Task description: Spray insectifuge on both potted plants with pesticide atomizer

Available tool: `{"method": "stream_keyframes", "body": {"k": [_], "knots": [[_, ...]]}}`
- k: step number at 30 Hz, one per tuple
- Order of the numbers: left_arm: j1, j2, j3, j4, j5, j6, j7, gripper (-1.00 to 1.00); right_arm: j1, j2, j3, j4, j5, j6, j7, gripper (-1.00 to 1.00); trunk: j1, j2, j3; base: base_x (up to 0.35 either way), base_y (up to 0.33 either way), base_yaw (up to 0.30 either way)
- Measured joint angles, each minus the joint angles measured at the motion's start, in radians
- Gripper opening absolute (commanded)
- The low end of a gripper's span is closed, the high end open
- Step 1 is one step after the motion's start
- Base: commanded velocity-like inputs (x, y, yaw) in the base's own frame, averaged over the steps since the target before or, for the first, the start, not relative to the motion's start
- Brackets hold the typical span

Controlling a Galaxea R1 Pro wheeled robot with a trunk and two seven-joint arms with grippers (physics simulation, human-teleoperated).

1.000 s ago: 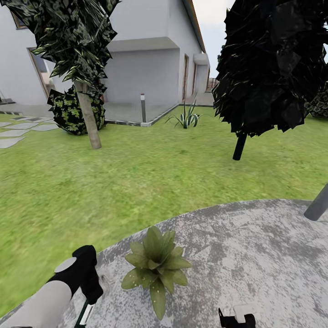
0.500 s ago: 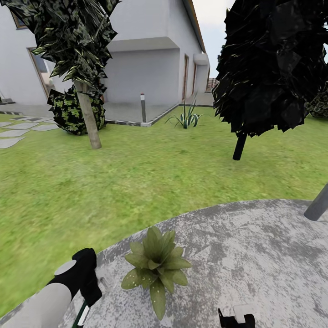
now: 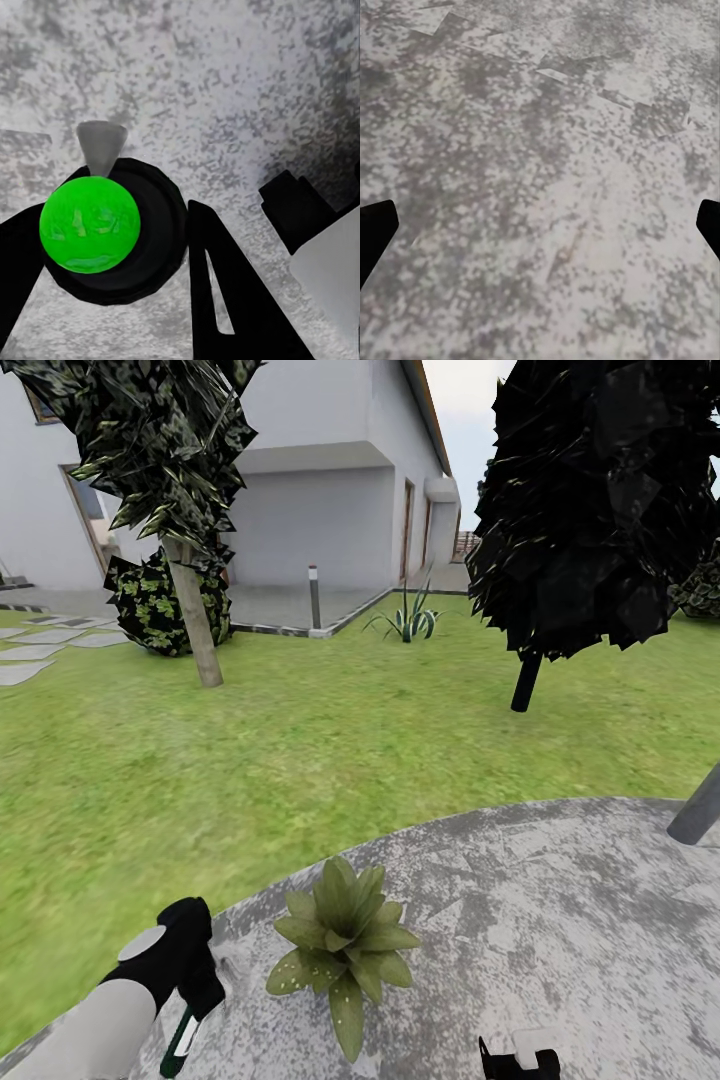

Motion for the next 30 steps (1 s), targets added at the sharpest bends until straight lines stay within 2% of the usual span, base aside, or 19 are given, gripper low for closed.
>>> {"method": "stream_keyframes", "body": {"k": [5, 9, 12, 16, 30], "knots": [[-0.002, -0.008, 0.002, -0.093, -0.001, 0.004, -0.008, -1.00, 0.000, -0.001, 0.000, 0.000, 0.001, 0.000, 0.000, 1.00, 0.000, 0.000, 0.000, 0.000, 0.000, 0.000], [0.008, -0.006, 0.002, -0.084, -0.001, 0.001, -0.005, -1.00, 0.000, -0.003, 0.000, 0.000, 0.002, 0.000, 0.000, 1.00, 0.000, 0.000, 0.000, 0.000, 0.000, 0.000], [0.041, 0.001, 0.002, -0.076, -0.001, 0.001, -0.001, -1.00, 0.000, -0.003, 0.000, 0.000, 0.002, 0.000, 0.000, 1.00, 0.000, 0.000, 0.000, 0.000, 0.000, 0.000], [0.061, -0.003, 0.003, -0.074, 0.001, 0.001, -0.001, -1.00, 0.000, -0.003, 0.000, 0.000, 0.002, 0.000, 0.000, 1.00, 0.000, 0.000, 0.000, 0.000, 0.000, 0.000], [0.064, -0.008, 0.008, -0.086, 0.002, 0.002, -0.001, -1.00, 0.000, 0.000, 0.000, 0.000, -0.001, 0.000, -0.001, 1.00, 0.000, 0.000, 0.000, 0.042, -0.031, 0.005]]}}
